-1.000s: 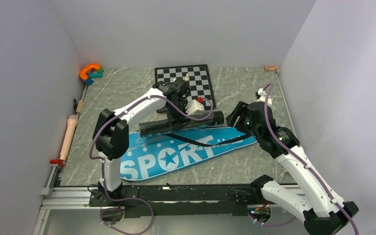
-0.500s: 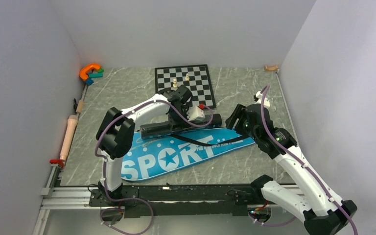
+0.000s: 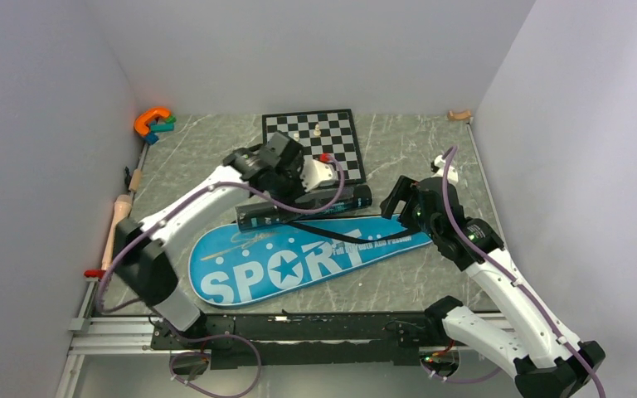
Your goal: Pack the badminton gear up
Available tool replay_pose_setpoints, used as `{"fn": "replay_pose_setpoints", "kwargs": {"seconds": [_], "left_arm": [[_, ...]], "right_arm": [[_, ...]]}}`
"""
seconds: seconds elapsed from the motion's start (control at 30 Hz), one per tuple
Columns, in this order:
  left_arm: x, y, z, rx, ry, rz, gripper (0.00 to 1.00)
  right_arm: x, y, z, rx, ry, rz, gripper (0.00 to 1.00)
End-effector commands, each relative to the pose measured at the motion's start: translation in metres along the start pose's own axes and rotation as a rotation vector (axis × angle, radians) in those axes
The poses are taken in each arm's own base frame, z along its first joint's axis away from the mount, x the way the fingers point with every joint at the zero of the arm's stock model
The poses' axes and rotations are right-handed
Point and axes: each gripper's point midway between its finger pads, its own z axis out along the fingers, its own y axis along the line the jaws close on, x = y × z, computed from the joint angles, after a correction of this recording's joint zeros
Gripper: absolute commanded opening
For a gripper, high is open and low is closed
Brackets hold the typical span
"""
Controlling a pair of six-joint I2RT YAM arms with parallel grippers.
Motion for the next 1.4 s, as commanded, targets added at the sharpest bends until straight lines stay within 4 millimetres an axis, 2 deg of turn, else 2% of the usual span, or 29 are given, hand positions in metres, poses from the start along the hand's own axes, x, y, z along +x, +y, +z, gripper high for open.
{"fn": "replay_pose_setpoints", "kwargs": {"seconds": [0.0,0.07,0.2,0.33,0.43,0.6,0.7,0.8,0.93,1.17,1.37], "left_arm": [[0.004,0.002,-0.065,-0.078,-0.096,-0.130,0.99],[0.011,0.006,-0.086,-0.088,-0.143,-0.195,1.00],[0.040,0.024,-0.120,-0.121,-0.214,-0.347,0.99],[0.074,0.036,-0.140,-0.172,-0.252,-0.461,0.99],[0.101,0.040,-0.145,-0.219,-0.255,-0.531,0.99],[0.142,0.051,-0.144,-0.295,-0.254,-0.651,0.99],[0.168,0.061,-0.140,-0.322,-0.260,-0.733,0.99],[0.191,0.069,-0.131,-0.321,-0.257,-0.805,0.99],[0.216,0.079,-0.123,-0.332,-0.262,-0.889,1.00],[0.237,0.084,-0.106,-0.351,-0.274,-0.943,0.99],[0.252,0.092,-0.092,-0.398,-0.270,-0.983,0.99]], "right_arm": [[-0.020,0.005,-0.002,-0.010,-0.063,-0.008,0.91],[-0.022,0.007,0.000,-0.010,-0.062,-0.018,0.99],[-0.027,0.011,0.007,-0.006,-0.043,-0.041,1.00],[-0.035,0.011,0.018,0.009,-0.029,-0.060,1.00],[-0.045,-0.004,0.027,0.069,-0.026,-0.074,1.00],[-0.065,-0.039,0.046,0.156,-0.035,-0.051,1.00],[-0.074,-0.073,0.057,0.281,-0.062,0.000,1.00],[-0.078,-0.090,0.066,0.341,-0.111,0.042,1.00],[-0.078,-0.107,0.078,0.392,-0.182,0.007,1.00],[-0.061,-0.133,0.092,0.507,-0.141,-0.028,1.00],[-0.061,-0.142,0.088,0.530,-0.214,-0.018,1.00]]}}
